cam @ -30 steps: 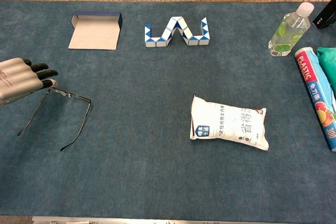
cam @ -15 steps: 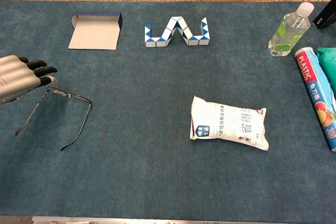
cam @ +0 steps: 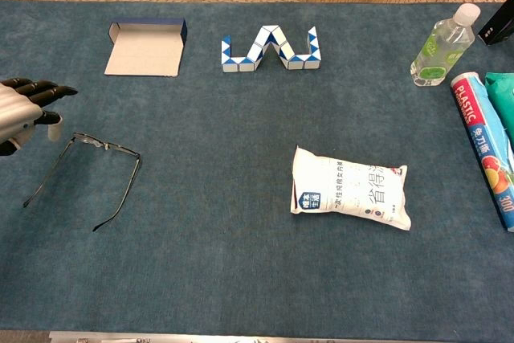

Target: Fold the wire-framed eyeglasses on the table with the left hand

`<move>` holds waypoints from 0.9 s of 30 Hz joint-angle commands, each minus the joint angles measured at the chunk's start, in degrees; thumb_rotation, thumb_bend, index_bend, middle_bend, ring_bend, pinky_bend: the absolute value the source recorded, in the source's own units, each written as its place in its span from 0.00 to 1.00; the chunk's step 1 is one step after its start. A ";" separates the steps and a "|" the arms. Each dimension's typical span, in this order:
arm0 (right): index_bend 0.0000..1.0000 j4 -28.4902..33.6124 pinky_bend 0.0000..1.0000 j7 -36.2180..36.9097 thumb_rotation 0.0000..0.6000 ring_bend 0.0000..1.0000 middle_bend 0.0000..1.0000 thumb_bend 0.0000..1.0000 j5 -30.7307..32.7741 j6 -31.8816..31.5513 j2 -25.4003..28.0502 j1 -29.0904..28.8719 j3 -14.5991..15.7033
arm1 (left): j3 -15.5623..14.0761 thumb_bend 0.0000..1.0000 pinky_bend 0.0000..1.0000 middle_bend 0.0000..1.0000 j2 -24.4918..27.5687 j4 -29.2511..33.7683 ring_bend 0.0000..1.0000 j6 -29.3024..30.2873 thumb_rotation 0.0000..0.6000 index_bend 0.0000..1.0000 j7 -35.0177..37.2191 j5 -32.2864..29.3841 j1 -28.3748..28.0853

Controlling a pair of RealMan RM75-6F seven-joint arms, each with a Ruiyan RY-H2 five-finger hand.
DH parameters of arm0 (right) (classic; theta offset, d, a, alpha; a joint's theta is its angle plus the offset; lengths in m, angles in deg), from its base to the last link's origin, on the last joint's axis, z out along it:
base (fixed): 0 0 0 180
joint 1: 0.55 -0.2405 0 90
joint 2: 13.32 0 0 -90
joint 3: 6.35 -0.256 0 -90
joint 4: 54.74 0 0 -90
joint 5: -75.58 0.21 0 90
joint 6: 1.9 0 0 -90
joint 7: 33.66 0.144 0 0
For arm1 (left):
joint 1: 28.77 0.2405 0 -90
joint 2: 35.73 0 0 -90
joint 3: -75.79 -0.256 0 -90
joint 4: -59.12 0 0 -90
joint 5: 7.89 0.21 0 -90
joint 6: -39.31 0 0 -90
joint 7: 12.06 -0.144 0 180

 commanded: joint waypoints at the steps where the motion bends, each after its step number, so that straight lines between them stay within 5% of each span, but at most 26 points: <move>1: 0.45 0.01 0.27 0.06 1.00 0.28 0.44 0.23 -0.04 -0.12 0.01 0.04 -0.02 | 0.68 0.90 0.07 0.00 -0.06 0.46 0.00 -1.31 1.00 0.40 1.45 -1.15 -0.03; 14: 0.45 0.02 0.27 0.59 1.00 0.28 0.44 0.23 -0.11 -0.40 0.27 0.13 -0.11 | 4.37 0.90 0.04 0.00 -2.19 -0.04 0.00 -6.76 1.00 0.38 9.41 -7.45 -1.33; 27: 0.45 0.13 0.27 0.57 1.00 0.28 0.44 0.23 -0.10 -0.43 0.32 0.15 -0.13 | 5.35 0.90 0.04 0.00 -3.49 -2.24 0.00 -9.25 1.00 0.38 9.21 -11.67 -3.13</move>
